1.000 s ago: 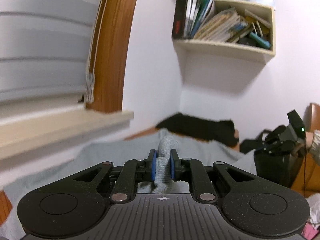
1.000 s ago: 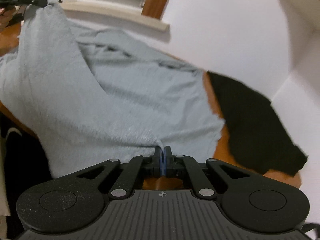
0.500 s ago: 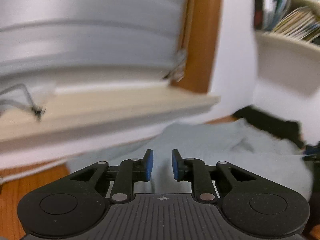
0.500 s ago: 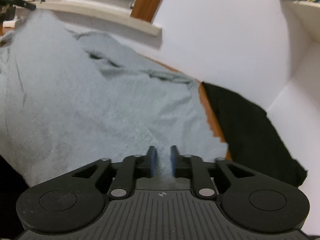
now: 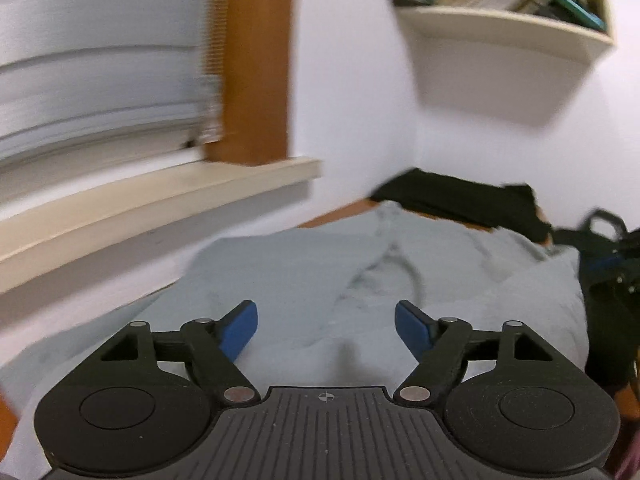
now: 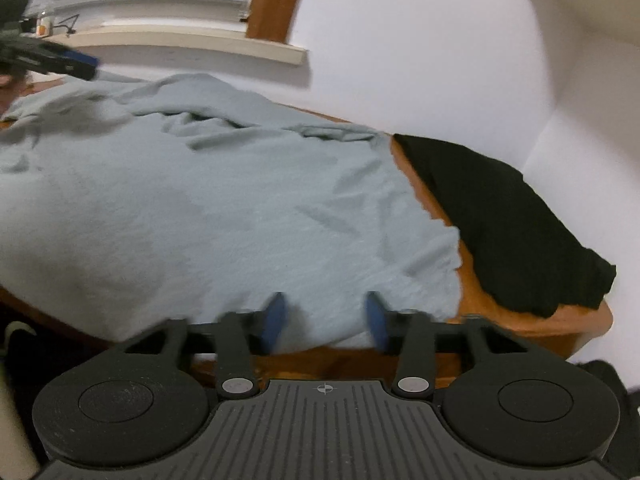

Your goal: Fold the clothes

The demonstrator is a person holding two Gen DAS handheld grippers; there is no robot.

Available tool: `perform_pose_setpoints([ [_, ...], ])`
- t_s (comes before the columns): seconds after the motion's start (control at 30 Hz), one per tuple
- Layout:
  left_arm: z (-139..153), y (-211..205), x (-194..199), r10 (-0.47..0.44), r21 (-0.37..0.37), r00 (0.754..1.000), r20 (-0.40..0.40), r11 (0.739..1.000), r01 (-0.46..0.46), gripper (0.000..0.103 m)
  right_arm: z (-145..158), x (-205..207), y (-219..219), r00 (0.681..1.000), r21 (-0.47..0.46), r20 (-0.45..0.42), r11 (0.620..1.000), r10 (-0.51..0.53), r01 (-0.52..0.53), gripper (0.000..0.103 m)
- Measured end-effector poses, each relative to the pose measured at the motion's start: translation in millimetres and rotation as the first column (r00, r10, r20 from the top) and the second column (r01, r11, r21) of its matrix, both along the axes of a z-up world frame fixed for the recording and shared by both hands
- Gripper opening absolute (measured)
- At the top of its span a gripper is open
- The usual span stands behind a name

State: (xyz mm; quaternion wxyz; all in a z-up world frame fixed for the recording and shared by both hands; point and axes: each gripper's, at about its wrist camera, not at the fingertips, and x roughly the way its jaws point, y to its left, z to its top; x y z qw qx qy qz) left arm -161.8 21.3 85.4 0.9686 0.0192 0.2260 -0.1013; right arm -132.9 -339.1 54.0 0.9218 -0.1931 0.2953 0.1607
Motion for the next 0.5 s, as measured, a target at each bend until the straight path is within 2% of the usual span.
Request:
perform_pose_setpoints([
  [0.13,-19.3,-13.6,21.1,-0.062,0.036,0.998,-0.032,0.997,0.064,0.079,-10.3,-25.1,32.9,0.999,0.018,-0.029,0.999,0.032,-0.032,0.023],
  [0.27,-33.8,-9.5,29.9,-0.092,-0.01,0.994,-0.067,0.996,0.091,0.079,-24.9,-37.5,66.2,0.996,0.012,-0.067,0.998,0.057,-0.057,0.024],
  [0.33,-35.8,-5.3,33.7,-0.103,-0.041,0.991,-0.084,0.994,0.1,0.079,-32.0,-38.4,80.6,0.994,0.003,-0.083,0.998,0.065,-0.065,0.026],
  [0.43,-37.2,2.5,36.9,-0.116,-0.087,0.988,-0.099,0.99,0.107,0.08,-40.9,-38.1,97.7,0.992,-0.014,-0.101,0.997,0.078,-0.08,0.036],
  [0.5,-37.3,4.0,36.9,-0.104,-0.084,0.989,-0.104,0.992,0.096,0.08,-46.9,-37.9,109.1,0.99,-0.025,-0.113,0.996,0.086,-0.09,0.039],
])
